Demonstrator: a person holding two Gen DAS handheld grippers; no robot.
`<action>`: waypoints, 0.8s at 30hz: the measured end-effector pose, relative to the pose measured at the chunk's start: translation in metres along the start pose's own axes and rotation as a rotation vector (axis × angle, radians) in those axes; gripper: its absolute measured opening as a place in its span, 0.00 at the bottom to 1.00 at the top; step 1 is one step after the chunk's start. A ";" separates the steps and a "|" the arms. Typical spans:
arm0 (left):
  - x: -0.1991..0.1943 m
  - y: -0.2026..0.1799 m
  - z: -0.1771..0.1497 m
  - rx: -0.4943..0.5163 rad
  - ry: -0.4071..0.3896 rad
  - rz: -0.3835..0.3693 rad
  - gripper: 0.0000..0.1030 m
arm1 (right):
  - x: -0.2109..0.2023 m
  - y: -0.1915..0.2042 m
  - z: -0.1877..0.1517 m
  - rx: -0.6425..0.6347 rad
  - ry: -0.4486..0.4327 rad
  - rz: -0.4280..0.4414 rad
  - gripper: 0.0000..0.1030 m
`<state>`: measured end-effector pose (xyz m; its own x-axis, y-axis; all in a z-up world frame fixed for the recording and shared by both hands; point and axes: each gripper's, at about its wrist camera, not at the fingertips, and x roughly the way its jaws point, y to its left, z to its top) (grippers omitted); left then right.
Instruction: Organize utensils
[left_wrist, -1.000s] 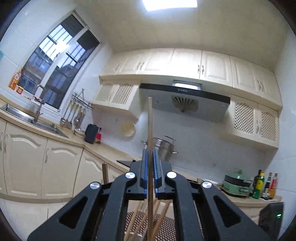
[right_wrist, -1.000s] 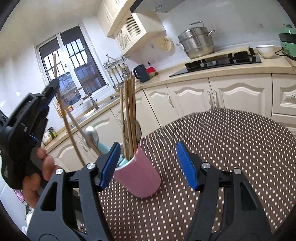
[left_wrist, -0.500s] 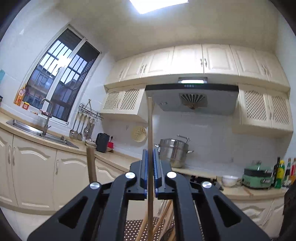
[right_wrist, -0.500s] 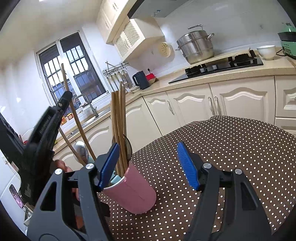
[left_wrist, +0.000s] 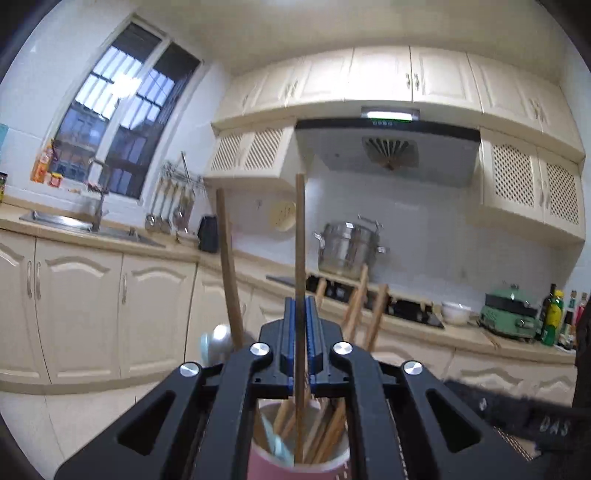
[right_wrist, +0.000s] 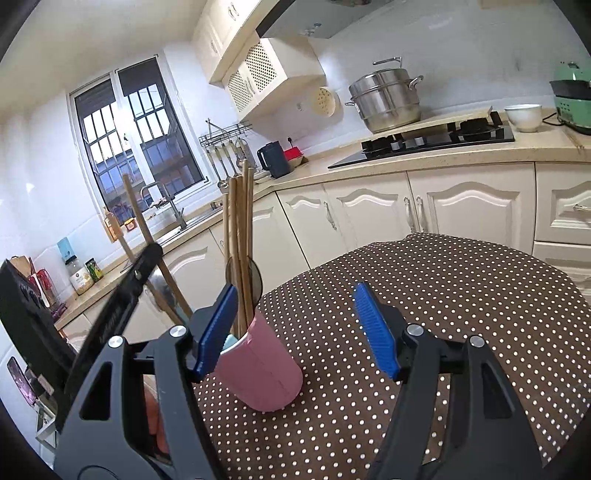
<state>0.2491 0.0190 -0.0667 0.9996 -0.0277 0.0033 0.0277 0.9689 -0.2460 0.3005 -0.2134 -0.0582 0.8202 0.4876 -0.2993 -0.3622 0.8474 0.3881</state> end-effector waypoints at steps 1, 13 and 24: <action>-0.003 0.001 -0.001 -0.005 0.031 -0.030 0.06 | -0.003 0.002 -0.002 -0.006 -0.002 -0.008 0.64; -0.035 0.010 -0.003 -0.016 0.193 -0.070 0.51 | -0.050 0.030 -0.005 -0.037 -0.039 -0.056 0.67; -0.092 0.003 0.022 0.055 0.245 0.036 0.65 | -0.106 0.065 -0.010 -0.086 -0.088 -0.083 0.69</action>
<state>0.1573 0.0295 -0.0461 0.9695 -0.0454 -0.2410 -0.0008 0.9821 -0.1884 0.1853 -0.2079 -0.0093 0.8833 0.3981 -0.2477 -0.3252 0.9007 0.2882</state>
